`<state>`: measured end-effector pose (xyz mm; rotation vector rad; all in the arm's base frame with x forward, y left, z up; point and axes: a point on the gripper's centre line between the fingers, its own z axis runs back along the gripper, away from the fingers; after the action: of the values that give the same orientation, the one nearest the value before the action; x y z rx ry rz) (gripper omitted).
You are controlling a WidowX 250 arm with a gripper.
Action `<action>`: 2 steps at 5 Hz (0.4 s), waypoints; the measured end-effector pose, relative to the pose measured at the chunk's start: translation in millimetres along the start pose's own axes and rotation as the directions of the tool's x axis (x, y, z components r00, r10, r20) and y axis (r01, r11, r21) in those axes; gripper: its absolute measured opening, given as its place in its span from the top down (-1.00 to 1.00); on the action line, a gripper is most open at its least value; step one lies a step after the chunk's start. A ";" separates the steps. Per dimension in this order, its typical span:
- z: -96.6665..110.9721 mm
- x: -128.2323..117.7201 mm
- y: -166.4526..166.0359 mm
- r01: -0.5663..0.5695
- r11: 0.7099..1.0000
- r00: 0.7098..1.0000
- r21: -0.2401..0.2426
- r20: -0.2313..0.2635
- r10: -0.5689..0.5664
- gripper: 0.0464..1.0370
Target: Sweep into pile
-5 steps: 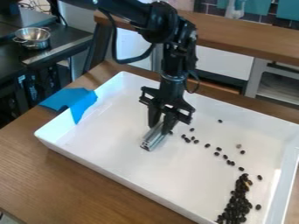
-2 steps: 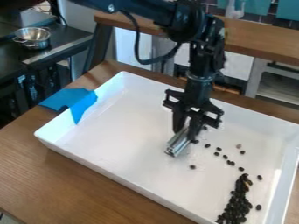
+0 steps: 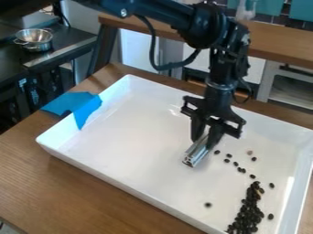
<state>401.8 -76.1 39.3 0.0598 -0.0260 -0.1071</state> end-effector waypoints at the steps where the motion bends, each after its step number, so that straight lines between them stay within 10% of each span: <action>1: -3.0 -1.2 -2.7 0.012 1.000 1.000 -0.001 0.003 -0.012 0.41; 2: -3.8 -3.8 6.9 0.005 1.000 1.000 -0.030 -0.022 -0.005 0.41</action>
<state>398.9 -68.6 35.9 0.0308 -0.0026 -0.1117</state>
